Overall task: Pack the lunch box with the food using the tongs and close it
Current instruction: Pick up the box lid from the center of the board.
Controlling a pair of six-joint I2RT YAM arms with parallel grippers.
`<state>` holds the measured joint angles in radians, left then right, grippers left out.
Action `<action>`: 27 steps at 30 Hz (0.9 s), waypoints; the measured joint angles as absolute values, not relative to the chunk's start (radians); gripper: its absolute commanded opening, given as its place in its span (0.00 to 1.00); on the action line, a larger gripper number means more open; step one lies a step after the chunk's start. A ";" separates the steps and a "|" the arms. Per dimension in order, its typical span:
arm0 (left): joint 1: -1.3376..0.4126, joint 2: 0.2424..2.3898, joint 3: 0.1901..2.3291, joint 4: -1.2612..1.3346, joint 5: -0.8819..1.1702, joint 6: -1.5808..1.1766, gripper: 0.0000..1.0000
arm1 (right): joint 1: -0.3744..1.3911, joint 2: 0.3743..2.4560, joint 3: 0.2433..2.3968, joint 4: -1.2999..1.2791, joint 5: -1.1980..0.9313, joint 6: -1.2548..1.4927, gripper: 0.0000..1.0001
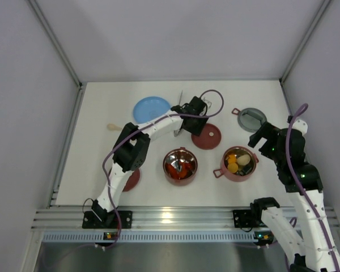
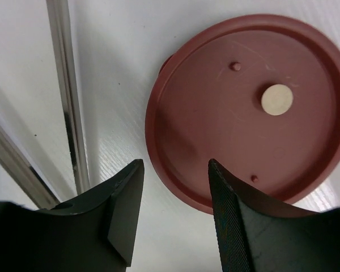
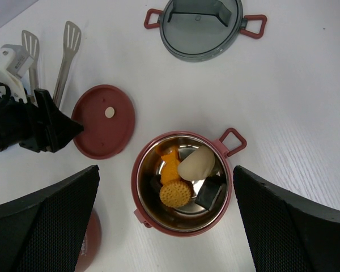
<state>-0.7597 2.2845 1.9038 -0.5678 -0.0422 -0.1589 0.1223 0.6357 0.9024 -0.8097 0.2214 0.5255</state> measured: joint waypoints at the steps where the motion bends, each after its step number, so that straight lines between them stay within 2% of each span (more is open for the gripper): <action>1: -0.759 2.296 1.906 -0.569 -0.044 -0.160 0.54 | 0.122 0.636 0.902 -0.810 0.222 0.525 1.00; 8: -0.759 2.348 1.947 -0.576 -0.052 -0.174 0.51 | 0.122 0.635 0.893 -0.809 0.226 0.525 1.00; 11: -0.759 2.349 1.947 -0.578 -0.055 -0.182 0.42 | 0.122 0.635 0.889 -0.809 0.227 0.525 0.99; 12: -0.759 2.350 1.947 -0.579 -0.057 -0.183 0.34 | 0.122 0.635 0.889 -0.809 0.227 0.525 0.99; 16: -0.759 2.350 1.947 -0.585 -0.060 -0.189 0.22 | 0.122 0.635 0.889 -0.809 0.228 0.525 0.99; 22: -0.757 2.350 1.947 -0.598 -0.061 -0.195 0.07 | 0.122 0.641 0.889 -0.809 0.241 0.527 0.99; 27: -0.751 2.350 1.947 -0.598 -0.057 -0.208 0.01 | 0.122 0.700 0.889 -0.810 0.292 0.549 0.99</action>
